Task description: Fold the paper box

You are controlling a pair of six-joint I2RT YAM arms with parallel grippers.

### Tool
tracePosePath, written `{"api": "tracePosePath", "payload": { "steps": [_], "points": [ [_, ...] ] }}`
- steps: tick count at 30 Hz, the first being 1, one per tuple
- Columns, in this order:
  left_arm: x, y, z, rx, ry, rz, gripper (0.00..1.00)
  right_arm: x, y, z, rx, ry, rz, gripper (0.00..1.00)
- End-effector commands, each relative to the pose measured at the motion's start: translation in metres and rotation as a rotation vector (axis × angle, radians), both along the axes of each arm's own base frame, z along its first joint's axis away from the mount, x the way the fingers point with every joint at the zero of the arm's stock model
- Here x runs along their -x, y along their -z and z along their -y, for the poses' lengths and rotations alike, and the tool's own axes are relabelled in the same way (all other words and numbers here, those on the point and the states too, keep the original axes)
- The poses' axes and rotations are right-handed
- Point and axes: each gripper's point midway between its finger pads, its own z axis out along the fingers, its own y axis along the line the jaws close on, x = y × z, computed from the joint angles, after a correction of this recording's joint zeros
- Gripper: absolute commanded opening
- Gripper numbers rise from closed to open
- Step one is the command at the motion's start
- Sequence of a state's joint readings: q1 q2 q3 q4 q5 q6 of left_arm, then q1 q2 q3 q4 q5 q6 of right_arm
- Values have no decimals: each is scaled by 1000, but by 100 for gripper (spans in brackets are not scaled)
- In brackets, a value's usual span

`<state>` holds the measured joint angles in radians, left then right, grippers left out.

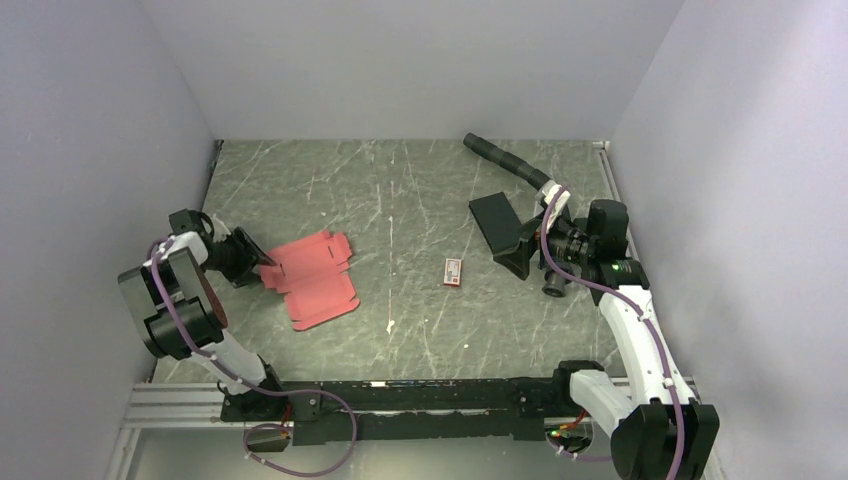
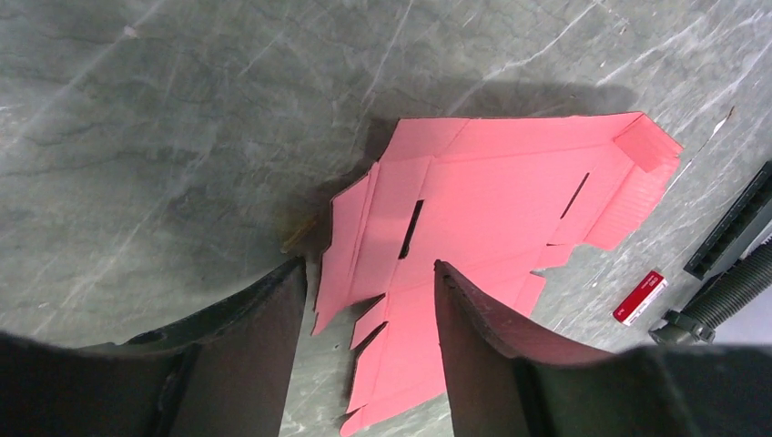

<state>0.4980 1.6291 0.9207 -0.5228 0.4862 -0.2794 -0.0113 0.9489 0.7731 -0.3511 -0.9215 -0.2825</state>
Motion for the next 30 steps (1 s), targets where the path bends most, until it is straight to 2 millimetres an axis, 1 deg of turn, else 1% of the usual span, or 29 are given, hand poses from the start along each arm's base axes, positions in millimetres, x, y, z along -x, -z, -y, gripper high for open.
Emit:
{"api": "tracePosePath", "payload": {
  "steps": [1,5,7,8,9,11,13,14,17,18,20,22,24,25,26,27,30],
  "points": [
    [-15,-4,1,39,45,58,56,0,-9,-3,-2,-25,50,100],
    [-19,-1,8,87,71,71,45,1,-10,-3,0,-25,54,100],
    [-20,-4,10,100,82,93,30,1,-10,-2,2,-23,57,100],
    [-22,-7,12,107,91,113,19,1,-10,-2,3,-22,58,100],
    [-24,-12,15,110,104,134,11,1,-10,-2,4,-21,60,100],
    [-28,-21,22,102,142,175,0,0,-10,-1,5,-18,59,100],
    [-31,-35,34,95,199,232,0,1,-11,-1,9,-19,62,100],
    [-34,-50,42,75,233,285,0,1,-11,-1,11,-20,67,100],
    [-34,-92,80,-7,376,436,0,1,-15,2,22,-12,85,100],
    [-31,-107,97,-41,436,493,0,3,-18,2,22,-23,98,100],
    [-22,-143,133,-103,561,660,0,12,-24,-3,13,-72,122,100],
    [-7,-177,166,-129,656,832,0,24,-30,-9,0,-146,151,100],
    [12,-203,193,-124,722,978,0,37,-36,-15,-7,-229,186,100],
    [22,-211,205,-111,743,1030,0,43,-40,-18,-14,-267,195,100],
    [28,-217,210,-107,748,1065,0,47,-42,-20,-17,-302,205,100],
    [36,-219,219,-90,775,1094,0,49,-47,-22,-20,-326,217,100],
    [49,-222,239,-54,819,1129,0,51,-64,-27,-8,-403,237,100]
  ]
}}
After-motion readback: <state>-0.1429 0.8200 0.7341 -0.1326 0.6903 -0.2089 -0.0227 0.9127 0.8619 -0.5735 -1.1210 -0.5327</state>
